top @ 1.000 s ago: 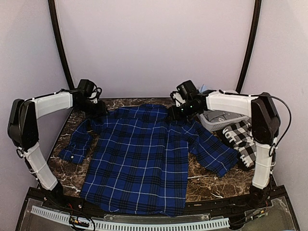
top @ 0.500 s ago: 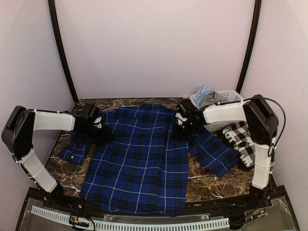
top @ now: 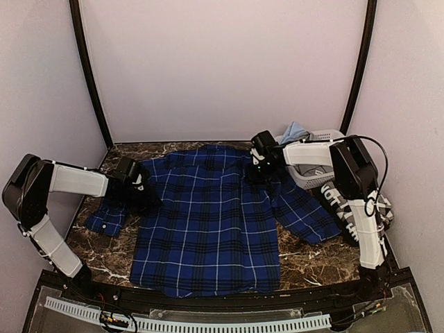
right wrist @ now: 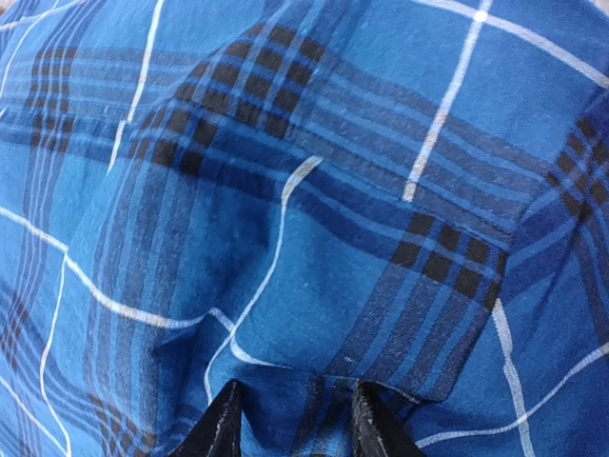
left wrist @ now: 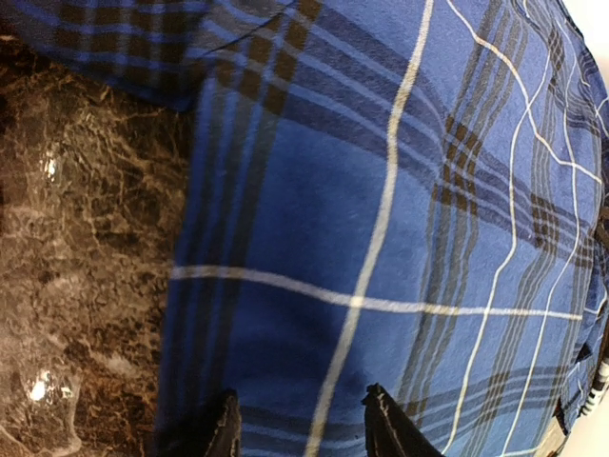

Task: Fold and stack the long sleeve shirts
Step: Move the flattened shirt to the center of the board, then pick up the sleeve from the center of the board.

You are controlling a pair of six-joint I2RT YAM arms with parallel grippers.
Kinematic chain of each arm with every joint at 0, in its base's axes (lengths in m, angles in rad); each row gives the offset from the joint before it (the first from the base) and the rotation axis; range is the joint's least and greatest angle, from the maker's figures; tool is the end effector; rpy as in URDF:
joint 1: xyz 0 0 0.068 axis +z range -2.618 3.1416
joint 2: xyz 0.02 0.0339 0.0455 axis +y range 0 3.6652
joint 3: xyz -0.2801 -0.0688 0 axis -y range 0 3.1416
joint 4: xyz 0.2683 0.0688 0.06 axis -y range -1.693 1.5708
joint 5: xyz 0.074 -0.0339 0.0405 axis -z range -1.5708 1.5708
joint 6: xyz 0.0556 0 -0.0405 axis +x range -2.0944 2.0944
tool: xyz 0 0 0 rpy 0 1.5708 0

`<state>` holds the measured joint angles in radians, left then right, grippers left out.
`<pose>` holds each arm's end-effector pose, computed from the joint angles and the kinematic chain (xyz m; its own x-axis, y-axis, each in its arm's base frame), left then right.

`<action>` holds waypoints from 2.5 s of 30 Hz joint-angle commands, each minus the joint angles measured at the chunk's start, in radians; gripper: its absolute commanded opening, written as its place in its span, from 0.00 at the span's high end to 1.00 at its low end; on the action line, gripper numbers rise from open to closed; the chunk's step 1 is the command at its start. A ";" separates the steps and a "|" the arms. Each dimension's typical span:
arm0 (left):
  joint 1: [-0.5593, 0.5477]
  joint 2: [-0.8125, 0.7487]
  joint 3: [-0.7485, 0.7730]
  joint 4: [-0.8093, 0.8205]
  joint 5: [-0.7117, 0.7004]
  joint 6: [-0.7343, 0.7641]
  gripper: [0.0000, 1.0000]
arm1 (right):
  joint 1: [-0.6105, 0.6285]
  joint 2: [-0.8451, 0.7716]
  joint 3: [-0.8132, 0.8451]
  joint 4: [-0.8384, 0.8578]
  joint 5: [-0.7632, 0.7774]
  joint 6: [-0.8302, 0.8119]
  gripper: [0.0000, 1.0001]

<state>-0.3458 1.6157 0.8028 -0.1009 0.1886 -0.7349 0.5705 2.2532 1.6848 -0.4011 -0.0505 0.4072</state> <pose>0.3155 -0.1248 0.1379 -0.8482 -0.3945 -0.3536 -0.1726 0.8368 -0.5196 0.4431 0.2877 0.1302 -0.8604 -0.0821 -0.5030 -0.2425 0.9340 0.2623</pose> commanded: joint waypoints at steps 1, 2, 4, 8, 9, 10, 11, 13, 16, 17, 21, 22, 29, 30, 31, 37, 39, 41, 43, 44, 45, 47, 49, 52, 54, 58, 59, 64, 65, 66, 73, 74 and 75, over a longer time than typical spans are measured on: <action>0.011 0.021 0.018 0.041 -0.020 -0.035 0.57 | -0.050 0.118 0.121 -0.096 0.046 -0.063 0.63; 0.011 0.026 0.026 0.045 -0.014 -0.039 0.57 | -0.059 0.131 0.143 -0.103 0.046 -0.072 0.63; 0.011 0.039 0.034 0.051 -0.002 -0.042 0.58 | -0.071 0.154 0.192 -0.127 0.047 -0.086 0.62; 0.011 0.039 0.040 0.042 0.002 -0.040 0.57 | -0.072 0.140 0.215 -0.137 0.027 -0.109 0.57; 0.011 0.035 0.043 0.032 -0.003 -0.034 0.58 | -0.069 0.127 0.204 -0.131 0.022 -0.111 0.56; 0.011 0.023 0.047 0.025 -0.008 -0.031 0.57 | -0.067 0.112 0.194 -0.128 0.020 -0.111 0.55; 0.011 0.014 0.057 0.008 -0.021 -0.022 0.58 | -0.066 0.096 0.183 -0.126 0.020 -0.115 0.53; 0.013 -0.015 0.076 -0.031 -0.058 -0.008 0.57 | -0.056 0.062 0.168 -0.127 0.024 -0.120 0.49; 0.026 -0.085 0.089 -0.096 -0.124 0.003 0.56 | -0.037 -0.005 0.129 -0.117 0.037 -0.128 0.43; 0.040 -0.101 0.087 -0.107 -0.158 0.003 0.56 | -0.031 -0.028 0.116 -0.110 0.043 -0.131 0.41; 0.084 -0.203 0.062 -0.166 -0.247 -0.014 0.54 | -0.005 -0.130 0.056 -0.065 0.047 -0.132 0.33; 0.091 -0.236 0.054 -0.180 -0.269 -0.018 0.53 | 0.002 -0.150 0.044 -0.055 0.047 -0.132 0.31; 0.171 -0.393 -0.035 -0.282 -0.385 -0.107 0.44 | 0.045 -0.304 -0.054 0.036 0.047 -0.120 0.18; 0.189 -0.401 -0.053 -0.302 -0.393 -0.126 0.43 | 0.048 -0.328 -0.076 0.059 0.047 -0.120 0.15; 0.196 -0.420 -0.062 -0.312 -0.397 -0.135 0.43 | 0.050 -0.354 -0.101 0.082 0.060 -0.118 0.10; 0.258 -0.491 -0.152 -0.387 -0.454 -0.196 0.40 | 0.049 -0.500 -0.234 0.179 0.208 -0.115 0.01; 0.293 -0.511 -0.186 -0.387 -0.445 -0.204 0.39 | 0.048 -0.541 -0.268 0.197 0.231 -0.114 0.01; 0.331 -0.526 -0.221 -0.378 -0.423 -0.208 0.39 | 0.045 -0.582 -0.294 0.214 0.259 -0.112 0.01; 0.374 -0.533 -0.252 -0.371 -0.402 -0.210 0.39 | 0.041 -0.618 -0.326 0.240 0.278 -0.116 0.01; 0.398 -0.535 -0.270 -0.367 -0.397 -0.213 0.39 | 0.040 -0.639 -0.347 0.261 0.291 -0.118 0.01; 0.421 -0.534 -0.286 -0.355 -0.381 -0.214 0.39 | 0.038 -0.662 -0.369 0.283 0.307 -0.122 0.01; 0.450 -0.532 -0.305 -0.331 -0.360 -0.213 0.39 | 0.039 -0.711 -0.411 0.333 0.315 -0.143 0.01; 0.462 -0.522 -0.313 -0.313 -0.357 -0.208 0.39 | 0.040 -0.762 -0.442 0.376 0.307 -0.171 0.01; 0.465 -0.482 -0.312 -0.290 -0.360 -0.193 0.39 | 0.040 -0.834 -0.471 0.430 0.289 -0.207 0.01; 0.466 -0.452 -0.310 -0.274 -0.361 -0.186 0.39 | 0.039 -0.868 -0.486 0.455 0.274 -0.230 0.01; 0.466 -0.394 -0.312 -0.232 -0.350 -0.162 0.39 | 0.040 -0.910 -0.508 0.494 0.224 -0.255 0.01; 0.466 -0.385 -0.307 -0.229 -0.354 -0.147 0.39 | 0.041 -0.915 -0.511 0.501 0.215 -0.253 0.01; 0.464 -0.352 -0.307 -0.224 -0.402 -0.119 0.39 | 0.042 -0.926 -0.519 0.520 0.177 -0.248 0.01; 0.462 -0.344 -0.307 -0.224 -0.407 -0.118 0.39 | 0.042 -0.927 -0.518 0.522 0.173 -0.249 0.01; 0.459 -0.340 -0.308 -0.227 -0.417 -0.117 0.39 | 0.041 -0.927 -0.516 0.525 0.165 -0.251 0.02; 0.427 -0.258 -0.298 -0.195 -0.428 -0.117 0.39 | 0.041 -0.927 -0.507 0.553 0.080 -0.259 0.01; 0.422 -0.248 -0.288 -0.196 -0.428 -0.114 0.40 | 0.042 -0.925 -0.507 0.557 0.070 -0.255 0.01; 0.421 -0.228 -0.282 -0.197 -0.430 -0.112 0.40 | 0.041 -0.924 -0.509 0.560 0.066 -0.250 0.01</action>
<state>0.0853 1.3109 0.5255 -0.2729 -0.2707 -0.8555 0.6132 1.3384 1.1755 0.0937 0.0704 0.1574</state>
